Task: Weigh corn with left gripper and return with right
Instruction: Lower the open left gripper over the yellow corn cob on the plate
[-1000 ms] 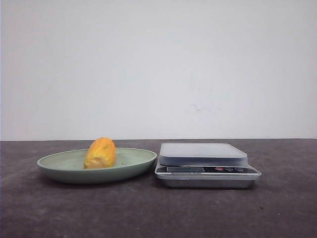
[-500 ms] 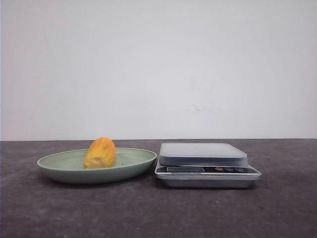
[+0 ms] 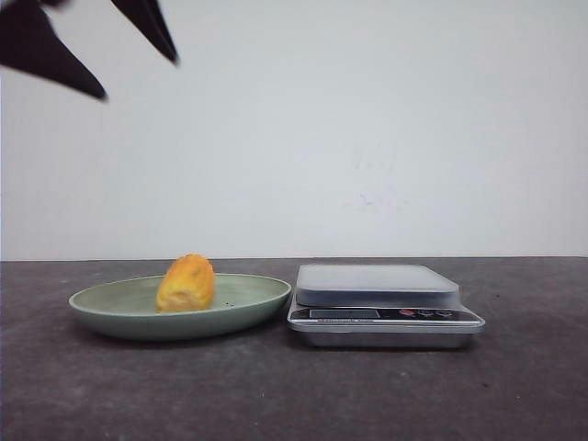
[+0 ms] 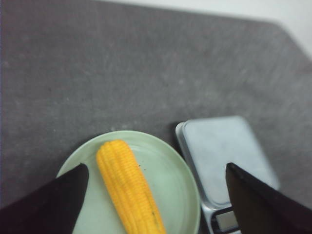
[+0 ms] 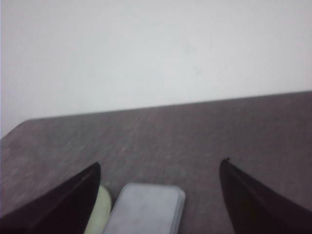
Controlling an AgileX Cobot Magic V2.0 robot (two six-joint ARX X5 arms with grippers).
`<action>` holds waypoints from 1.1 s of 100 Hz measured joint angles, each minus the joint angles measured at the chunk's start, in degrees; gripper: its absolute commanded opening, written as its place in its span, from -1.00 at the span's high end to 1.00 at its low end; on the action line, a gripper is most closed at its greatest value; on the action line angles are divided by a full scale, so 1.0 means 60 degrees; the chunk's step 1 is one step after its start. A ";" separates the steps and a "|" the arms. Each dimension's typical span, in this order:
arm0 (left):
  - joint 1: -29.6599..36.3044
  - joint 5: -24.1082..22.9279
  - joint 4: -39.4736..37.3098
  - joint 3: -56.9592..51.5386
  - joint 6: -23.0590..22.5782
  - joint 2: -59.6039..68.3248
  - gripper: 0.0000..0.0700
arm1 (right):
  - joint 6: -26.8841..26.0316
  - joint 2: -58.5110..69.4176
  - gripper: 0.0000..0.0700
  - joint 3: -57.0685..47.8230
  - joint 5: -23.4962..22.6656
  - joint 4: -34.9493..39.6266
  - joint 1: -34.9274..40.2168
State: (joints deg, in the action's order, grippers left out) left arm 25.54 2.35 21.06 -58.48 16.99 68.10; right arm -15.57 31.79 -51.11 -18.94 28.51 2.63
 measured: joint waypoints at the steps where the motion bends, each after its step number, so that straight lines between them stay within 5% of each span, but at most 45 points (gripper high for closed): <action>1: 0.0029 -0.0033 -0.0058 0.0000 -0.0011 0.0098 -0.50 | -0.0004 0.0007 -0.41 0.0000 -0.0025 0.0007 0.0000; 26: 0.0550 -0.1013 -0.0732 0.0000 -0.0087 0.2350 -0.50 | -0.0004 0.0036 -0.41 0.0000 -0.0098 0.0106 0.0007; 110: 0.0827 -0.1617 -0.0463 0.0000 0.0630 0.4721 -0.40 | -0.0015 0.0033 -0.41 0.0000 -0.0328 0.0197 0.0018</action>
State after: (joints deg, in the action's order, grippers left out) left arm 30.50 -7.35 18.28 -58.48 20.78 96.42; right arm -15.66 31.99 -51.11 -20.91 29.69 2.74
